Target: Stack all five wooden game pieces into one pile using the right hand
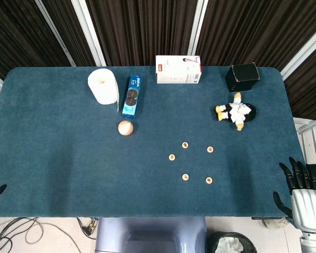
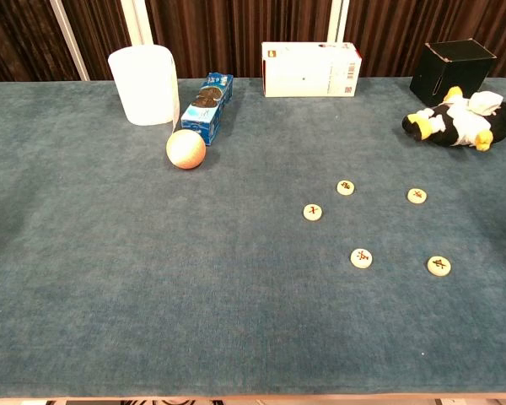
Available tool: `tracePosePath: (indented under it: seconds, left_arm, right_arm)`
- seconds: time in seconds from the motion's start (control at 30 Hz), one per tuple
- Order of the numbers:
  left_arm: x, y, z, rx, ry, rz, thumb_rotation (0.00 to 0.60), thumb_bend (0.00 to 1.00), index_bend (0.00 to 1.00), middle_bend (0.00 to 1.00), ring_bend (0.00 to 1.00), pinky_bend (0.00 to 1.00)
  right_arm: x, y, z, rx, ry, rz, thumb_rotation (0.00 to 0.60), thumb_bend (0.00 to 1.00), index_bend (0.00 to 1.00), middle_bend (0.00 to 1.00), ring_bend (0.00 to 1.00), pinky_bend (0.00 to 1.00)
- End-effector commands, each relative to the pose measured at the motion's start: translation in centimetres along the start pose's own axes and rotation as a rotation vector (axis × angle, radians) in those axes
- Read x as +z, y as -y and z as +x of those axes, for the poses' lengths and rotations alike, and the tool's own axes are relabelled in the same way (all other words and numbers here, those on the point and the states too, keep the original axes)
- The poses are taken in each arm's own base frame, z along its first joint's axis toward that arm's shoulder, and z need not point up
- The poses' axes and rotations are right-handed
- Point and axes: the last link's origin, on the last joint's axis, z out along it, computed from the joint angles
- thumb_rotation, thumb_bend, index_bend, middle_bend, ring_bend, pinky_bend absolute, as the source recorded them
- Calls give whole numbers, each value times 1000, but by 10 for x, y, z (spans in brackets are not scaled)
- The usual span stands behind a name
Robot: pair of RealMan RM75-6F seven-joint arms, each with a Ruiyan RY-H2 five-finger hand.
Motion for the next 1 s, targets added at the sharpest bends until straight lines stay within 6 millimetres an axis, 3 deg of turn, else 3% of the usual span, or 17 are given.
tracePosePath:
  seconds: [0.03, 0.67, 0.83, 1.0]
  left_arm:
    - [0, 0, 0, 1, -2, 0, 600, 107, 29, 0, 0, 0]
    - [0, 0, 1, -1, -8, 5, 600, 107, 28, 0, 0, 0]
    - [2, -1, -1, -6, -11, -7, 600, 107, 28, 0, 0, 0]
    - [3, -2, -3, 1, -6, -9, 600, 107, 29, 0, 0, 0]
  right_arm:
    - [0, 0, 0, -1, 4, 1, 600, 407, 141, 0, 0, 0]
    - [-2, -2, 2, 53, 31, -10, 600, 406, 141, 0, 0, 0]
    - [-7, 7, 3, 175, 94, 4, 600, 407, 141, 0, 0, 0]
    - [-2, 18, 1, 147, 228, 9, 600, 407, 141, 0, 0, 0]
